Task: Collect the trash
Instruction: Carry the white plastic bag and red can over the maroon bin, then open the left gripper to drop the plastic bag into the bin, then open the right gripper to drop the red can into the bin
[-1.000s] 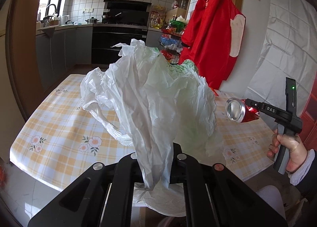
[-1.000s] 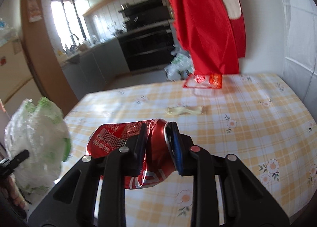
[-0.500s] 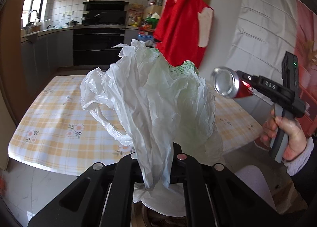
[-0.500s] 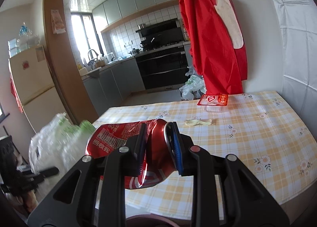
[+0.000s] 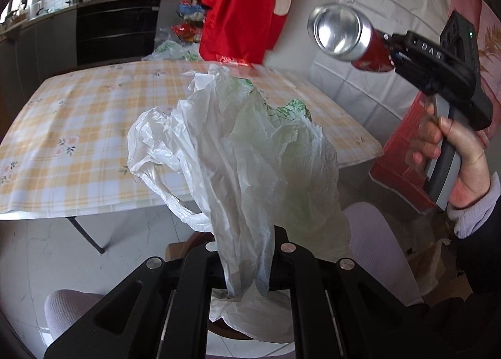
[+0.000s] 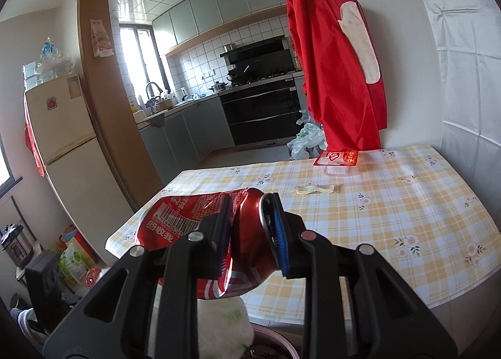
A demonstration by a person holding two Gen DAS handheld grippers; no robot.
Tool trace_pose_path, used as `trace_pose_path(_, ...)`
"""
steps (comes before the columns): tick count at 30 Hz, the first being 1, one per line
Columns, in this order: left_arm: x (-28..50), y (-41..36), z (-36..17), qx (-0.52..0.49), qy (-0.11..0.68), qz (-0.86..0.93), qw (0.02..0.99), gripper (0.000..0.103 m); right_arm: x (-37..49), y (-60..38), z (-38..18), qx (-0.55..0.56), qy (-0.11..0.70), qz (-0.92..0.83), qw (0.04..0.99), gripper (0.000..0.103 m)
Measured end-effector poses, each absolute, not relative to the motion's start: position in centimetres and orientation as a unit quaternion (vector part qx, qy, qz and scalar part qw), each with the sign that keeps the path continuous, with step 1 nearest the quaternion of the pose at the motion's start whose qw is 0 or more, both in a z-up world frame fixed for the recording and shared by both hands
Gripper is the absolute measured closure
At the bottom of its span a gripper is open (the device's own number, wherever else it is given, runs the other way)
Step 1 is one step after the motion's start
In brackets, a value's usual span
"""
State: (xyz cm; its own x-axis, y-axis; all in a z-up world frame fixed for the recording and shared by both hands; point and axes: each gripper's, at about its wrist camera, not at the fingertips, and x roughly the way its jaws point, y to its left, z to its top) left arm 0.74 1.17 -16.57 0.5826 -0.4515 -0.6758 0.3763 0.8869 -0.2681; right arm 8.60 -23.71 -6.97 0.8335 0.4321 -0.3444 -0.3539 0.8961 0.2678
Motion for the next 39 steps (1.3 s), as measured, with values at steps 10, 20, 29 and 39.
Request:
trace_pose_path(10, 1.3, -0.8, -19.3, -0.018, 0.416, -0.268, 0.869, 0.053, 8.7, -24.0, -8.0, 0.103, 0.212, 0.206, 0.950, 0.076)
trace_pose_path(20, 1.7, 2.0, -17.6, -0.021, 0.373, -0.186, 0.909, 0.011, 7.7, -23.6, -9.0, 0.096, 0.225, 0.209, 0.947, 0.076)
trace_pose_path(29, 1.0, 9.2, -11.8, -0.106, 0.250, -0.021, 0.962, 0.006, 5.0, -21.3, -9.9, 0.054, 0.233, 0.228, 0.944, 0.076)
trace_pose_path(39, -0.6, 13.2, -11.3, -0.147, 0.228, 0.059, 0.961, 0.006, 3.2, -18.1, -9.9, 0.027, 0.248, 0.271, 0.930, 0.076)
